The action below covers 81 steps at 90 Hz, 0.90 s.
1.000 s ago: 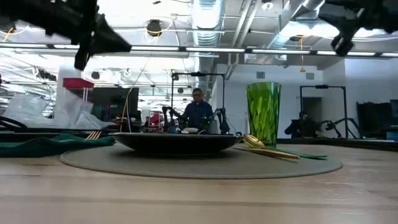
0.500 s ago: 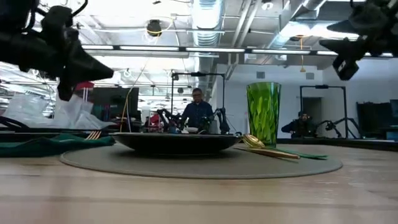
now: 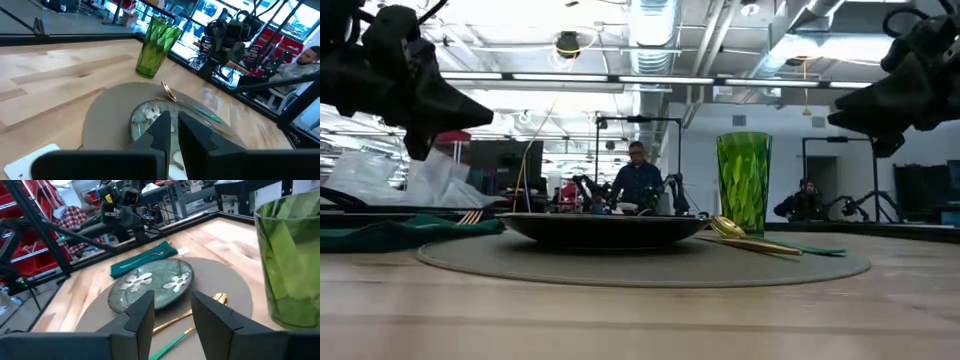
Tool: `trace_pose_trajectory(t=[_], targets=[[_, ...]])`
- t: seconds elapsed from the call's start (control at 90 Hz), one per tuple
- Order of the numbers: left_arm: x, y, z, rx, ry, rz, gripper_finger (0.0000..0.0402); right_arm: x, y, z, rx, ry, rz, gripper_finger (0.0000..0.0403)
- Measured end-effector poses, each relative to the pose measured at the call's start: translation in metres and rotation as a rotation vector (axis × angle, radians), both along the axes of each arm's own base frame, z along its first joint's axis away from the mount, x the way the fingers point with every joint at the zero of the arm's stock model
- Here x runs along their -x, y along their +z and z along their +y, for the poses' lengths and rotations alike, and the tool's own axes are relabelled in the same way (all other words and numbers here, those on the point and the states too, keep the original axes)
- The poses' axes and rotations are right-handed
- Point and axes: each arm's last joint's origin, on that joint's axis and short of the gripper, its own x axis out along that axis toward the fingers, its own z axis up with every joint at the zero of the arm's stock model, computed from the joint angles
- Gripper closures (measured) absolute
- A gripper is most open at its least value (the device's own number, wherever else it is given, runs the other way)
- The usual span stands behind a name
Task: Set table place
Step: Return to Home Position
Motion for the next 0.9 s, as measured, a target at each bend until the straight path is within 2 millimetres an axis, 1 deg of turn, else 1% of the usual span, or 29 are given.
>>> trace_pose_trajectory(t=[0.144, 0.489, 0.9], targets=[[0.001, -0.003, 0.0, -0.01, -0.002, 0.029, 0.0387, 0.0, 0.0, -0.002, 0.003, -0.015, 0.003, 0.0285], [0.006, -0.021, 0.003, -0.099, -0.002, 0.22, 0.0387, 0.0, -0.001, -0.002, 0.005, -0.015, 0.008, 0.0285], [0.005, -0.018, 0.002, -0.097, -0.003, 0.216, 0.0387, 0.0, -0.001, -0.002, 0.006, -0.015, 0.01, 0.0285]])
